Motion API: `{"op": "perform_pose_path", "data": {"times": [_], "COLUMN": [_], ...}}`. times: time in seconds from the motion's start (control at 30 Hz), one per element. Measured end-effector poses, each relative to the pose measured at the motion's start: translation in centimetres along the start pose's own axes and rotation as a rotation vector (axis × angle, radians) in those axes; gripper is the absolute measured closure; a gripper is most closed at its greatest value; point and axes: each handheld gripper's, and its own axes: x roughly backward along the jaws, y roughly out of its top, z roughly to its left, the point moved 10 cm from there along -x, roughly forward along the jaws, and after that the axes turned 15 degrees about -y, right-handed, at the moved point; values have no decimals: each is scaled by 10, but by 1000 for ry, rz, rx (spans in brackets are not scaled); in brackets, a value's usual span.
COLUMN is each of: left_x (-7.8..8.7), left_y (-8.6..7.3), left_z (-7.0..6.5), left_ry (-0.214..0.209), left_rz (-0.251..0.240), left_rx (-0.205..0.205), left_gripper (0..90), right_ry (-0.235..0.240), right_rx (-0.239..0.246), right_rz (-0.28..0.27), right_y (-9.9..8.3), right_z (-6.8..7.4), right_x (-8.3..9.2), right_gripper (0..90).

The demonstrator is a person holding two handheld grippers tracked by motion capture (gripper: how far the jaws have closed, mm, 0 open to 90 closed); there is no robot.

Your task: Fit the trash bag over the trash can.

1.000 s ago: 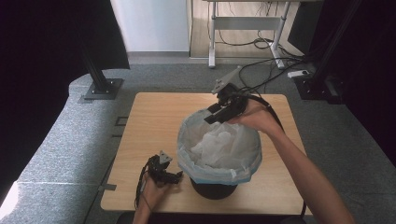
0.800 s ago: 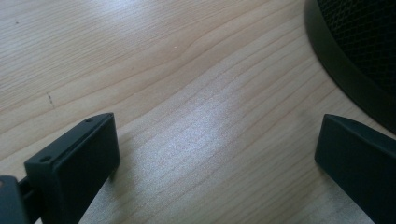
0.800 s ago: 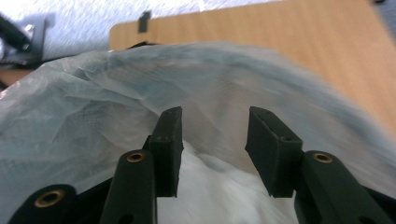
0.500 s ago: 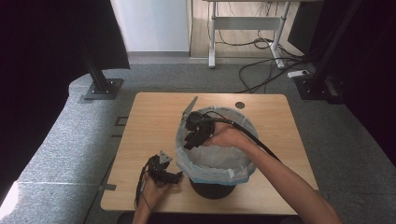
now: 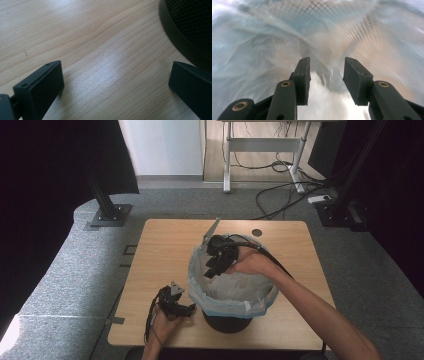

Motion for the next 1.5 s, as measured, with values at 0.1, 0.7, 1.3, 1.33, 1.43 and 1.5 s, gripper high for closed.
{"op": "perform_pose_path", "data": {"times": [0.1,0.7,1.3,1.33,1.43,1.5], "left_x": [0,0,0,0,0,0], "left_y": [0,0,1,1,1,1], "left_z": [0,0,0,0,0,0], "left_ry": [1,-3,-3,-3,-4,-3], "left_rz": [0,0,0,0,0,0], "left_rx": [0,-2,-1,-1,-1,-1], "left_gripper": [0,0,0,0,0,0], "right_ry": [-21,64,-148,-159,-188,-203], "right_rx": [-20,67,-100,-103,-121,-133], "right_rz": [37,205,-176,-175,-185,-189], "right_y": [-14,-46,0,-1,-2,-3], "right_z": [-6,9,-62,-66,-77,-82], "right_x": [6,-42,48,50,57,62], "right_gripper": [585,388,0,0,0,0]}}
